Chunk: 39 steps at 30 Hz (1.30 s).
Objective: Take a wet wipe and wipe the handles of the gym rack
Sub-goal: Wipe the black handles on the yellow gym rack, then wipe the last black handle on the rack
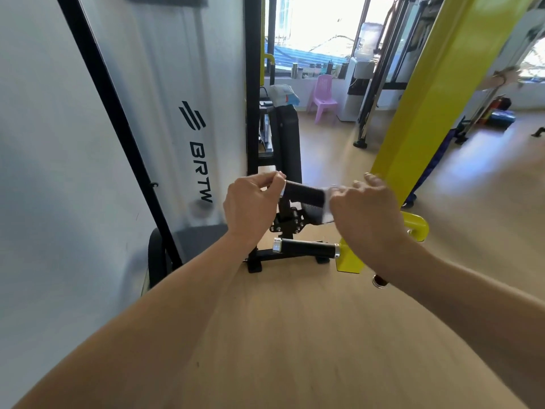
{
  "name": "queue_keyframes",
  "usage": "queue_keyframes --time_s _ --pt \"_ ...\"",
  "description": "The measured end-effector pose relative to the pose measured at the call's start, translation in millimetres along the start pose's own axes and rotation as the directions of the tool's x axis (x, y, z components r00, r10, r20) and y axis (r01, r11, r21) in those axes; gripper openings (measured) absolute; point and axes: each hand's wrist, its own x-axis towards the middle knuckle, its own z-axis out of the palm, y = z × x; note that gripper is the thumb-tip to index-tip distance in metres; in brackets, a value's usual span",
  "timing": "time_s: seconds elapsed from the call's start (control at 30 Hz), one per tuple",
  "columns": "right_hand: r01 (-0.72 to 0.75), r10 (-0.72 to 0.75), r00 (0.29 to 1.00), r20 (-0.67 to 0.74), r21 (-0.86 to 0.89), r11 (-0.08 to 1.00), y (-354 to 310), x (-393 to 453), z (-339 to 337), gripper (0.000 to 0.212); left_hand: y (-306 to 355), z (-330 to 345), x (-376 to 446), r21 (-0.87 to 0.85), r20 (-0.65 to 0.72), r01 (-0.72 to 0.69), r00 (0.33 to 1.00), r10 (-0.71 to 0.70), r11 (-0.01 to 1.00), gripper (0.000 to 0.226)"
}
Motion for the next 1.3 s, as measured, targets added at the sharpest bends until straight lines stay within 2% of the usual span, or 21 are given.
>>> queue_keyframes --time_s 0.07,0.13,0.2,0.23,0.3,0.33,0.4,0.43,0.53,0.63,0.67,0.73,0.8,0.87,0.93,1.03,1.07,1.1,1.17,1.3 --pt "0.043 -0.038 0.997 0.069 -0.064 0.997 12 -1 -12 0.029 -1 1 -3 -0.022 0.0 0.015 1.0 -0.015 1.0 0.026" --pt "0.062 -0.06 0.996 0.064 -0.027 0.998 12 -1 -17 0.033 -4 2 -6 -0.07 0.023 0.009 1.0 -0.008 0.998 0.023" --pt "0.035 -0.036 0.999 0.001 0.151 0.988 2 -3 -22 0.022 -7 -1 -11 -0.182 0.091 0.02 0.996 -0.004 0.983 0.017" --pt "0.001 0.008 1.0 -0.03 0.297 0.955 -6 -6 -25 0.013 -12 -5 -14 -0.253 0.138 0.06 0.99 -0.026 0.966 0.017" --pt "-0.066 0.089 0.996 -0.007 0.617 0.784 -23 -8 -34 0.003 -28 -17 -24 -0.322 0.229 0.172 0.968 -0.099 0.931 0.021" --pt "-0.128 0.115 0.991 0.068 0.742 0.658 -33 -7 -36 0.008 -41 -25 -31 -0.289 0.256 0.207 0.957 -0.133 0.935 0.021" --pt "-0.27 0.088 0.963 0.256 0.88 0.39 -57 -6 -34 0.01 -69 -44 -52 -0.202 0.25 0.259 0.946 -0.206 0.945 0.02" --pt "-0.325 0.041 0.944 0.327 0.902 0.286 -72 -6 -31 0.009 -83 -55 -64 -0.183 0.223 0.302 0.939 -0.26 0.935 0.017" --pt "-0.437 -0.15 0.881 0.45 0.893 0.111 -127 -8 -20 0.005 -118 -94 -102 -0.227 0.113 0.51 0.86 -0.498 0.829 0.015" --pt "-0.558 -0.286 0.801 0.526 0.829 -0.038 -188 -14 -7 0.008 -147 -134 -136 -0.35 0.121 0.636 0.759 -0.64 0.688 0.036" --pt "-0.599 -0.32 0.769 0.554 0.799 -0.058 -208 -16 -3 0.011 -153 -147 -147 -0.39 0.133 0.646 0.745 -0.654 0.656 0.044" --pt "-0.665 -0.418 0.696 0.584 0.744 -0.068 -250 -22 4 0.015 -166 -173 -168 -0.412 0.107 0.646 0.735 -0.67 0.643 0.042" --pt "-0.745 -0.543 0.588 0.6 0.663 -0.074 -290 -30 7 0.018 -180 -195 -189 -0.335 0.051 0.672 0.713 -0.699 0.661 0.038" --pt "-0.848 -0.675 0.422 0.606 0.527 -0.057 -330 -43 11 0.022 -203 -212 -211 -0.273 -0.073 0.724 0.641 -0.764 0.633 0.022" --pt "-0.903 -0.782 0.242 0.574 0.429 0.035 -367 -59 18 0.029 -230 -227 -230 -0.289 -0.172 0.758 0.559 -0.811 0.584 0.01" --pt "-0.961 -0.858 -0.039 0.513 0.217 0.173 -417 -89 34 0.026 -265 -245 -257 -0.382 -0.172 0.79 0.448 -0.877 0.479 0.013" --pt "-0.973 -0.852 -0.107 0.513 0.121 0.195 -432 -100 37 0.023 -277 -249 -266 -0.395 -0.154 0.805 0.417 -0.896 0.442 0.018" --pt "-0.98 -0.837 -0.144 0.527 0.043 0.196 -446 -111 40 0.02 -288 -252 -275 -0.381 -0.131 0.831 0.384 -0.914 0.404 0.021" --pt "-0.985 -0.788 -0.16 0.594 -0.041 0.169 -478 -131 48 0.014 -313 -257 -293 -0.366 -0.055 0.871 0.331 -0.942 0.328 0.026" --pt "-0.979 -0.651 -0.162 0.741 -0.038 0.201 -540 -172 68 0.006 -359 -269 -326 -0.339 -0.009 0.918 0.215 -0.977 0.205 0.041"
